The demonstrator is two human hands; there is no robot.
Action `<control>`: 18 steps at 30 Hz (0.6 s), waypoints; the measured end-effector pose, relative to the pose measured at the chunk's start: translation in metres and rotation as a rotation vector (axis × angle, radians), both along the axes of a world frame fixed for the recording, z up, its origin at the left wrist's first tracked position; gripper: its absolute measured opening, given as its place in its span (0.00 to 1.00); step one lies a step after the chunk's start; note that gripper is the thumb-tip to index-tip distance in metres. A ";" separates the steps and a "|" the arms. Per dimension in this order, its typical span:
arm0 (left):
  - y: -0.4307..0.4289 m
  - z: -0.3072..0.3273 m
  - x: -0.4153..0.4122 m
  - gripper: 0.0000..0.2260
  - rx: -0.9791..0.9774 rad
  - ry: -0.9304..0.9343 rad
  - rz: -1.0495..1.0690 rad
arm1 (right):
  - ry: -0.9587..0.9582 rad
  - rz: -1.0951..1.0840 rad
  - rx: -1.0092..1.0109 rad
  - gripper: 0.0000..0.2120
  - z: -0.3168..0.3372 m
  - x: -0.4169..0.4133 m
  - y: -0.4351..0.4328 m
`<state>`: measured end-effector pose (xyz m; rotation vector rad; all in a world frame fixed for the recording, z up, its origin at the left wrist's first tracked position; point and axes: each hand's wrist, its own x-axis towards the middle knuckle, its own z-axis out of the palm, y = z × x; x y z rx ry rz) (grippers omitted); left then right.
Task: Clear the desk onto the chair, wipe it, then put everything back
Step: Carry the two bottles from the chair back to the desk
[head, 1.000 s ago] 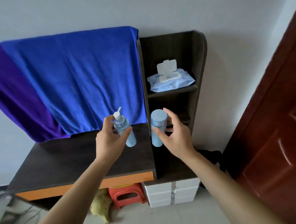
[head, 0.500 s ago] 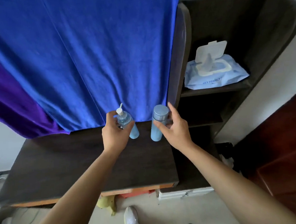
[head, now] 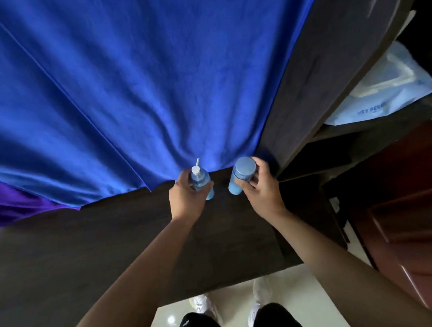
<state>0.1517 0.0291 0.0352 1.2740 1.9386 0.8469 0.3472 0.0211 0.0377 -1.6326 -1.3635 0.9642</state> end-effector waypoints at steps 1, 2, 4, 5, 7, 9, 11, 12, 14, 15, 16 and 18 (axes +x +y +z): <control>0.004 -0.005 0.002 0.19 -0.016 0.008 0.003 | -0.024 0.013 -0.003 0.28 -0.004 0.000 0.004; 0.007 -0.009 0.004 0.18 -0.026 0.020 0.002 | -0.055 0.028 0.001 0.28 -0.008 0.000 0.007; 0.012 -0.016 0.008 0.18 -0.033 0.045 -0.007 | -0.100 0.051 0.004 0.28 -0.013 0.001 0.013; 0.013 -0.019 0.009 0.18 -0.036 0.053 -0.013 | -0.112 0.055 0.003 0.29 -0.014 0.001 0.015; 0.014 -0.021 0.012 0.18 -0.041 0.058 -0.017 | -0.129 0.065 0.000 0.29 -0.016 0.001 0.018; 0.015 -0.022 0.014 0.19 -0.037 0.048 -0.010 | -0.127 0.077 -0.011 0.28 -0.016 0.001 0.021; 0.014 -0.022 0.015 0.20 -0.030 0.040 -0.002 | -0.132 0.089 -0.016 0.28 -0.016 0.001 0.023; 0.014 -0.022 0.014 0.20 -0.033 0.028 -0.008 | -0.139 0.099 -0.017 0.28 -0.016 0.002 0.024; 0.011 -0.024 0.013 0.21 -0.046 -0.018 -0.051 | -0.148 0.115 -0.025 0.29 -0.015 0.002 0.026; 0.010 -0.025 0.013 0.20 -0.051 -0.039 -0.074 | -0.151 0.122 -0.031 0.29 -0.014 0.002 0.027; 0.008 -0.026 0.013 0.19 -0.052 -0.054 -0.087 | -0.155 0.129 -0.037 0.29 -0.013 0.002 0.028; 0.006 -0.026 0.014 0.19 -0.036 -0.059 -0.092 | -0.161 0.142 -0.046 0.30 -0.013 0.001 0.028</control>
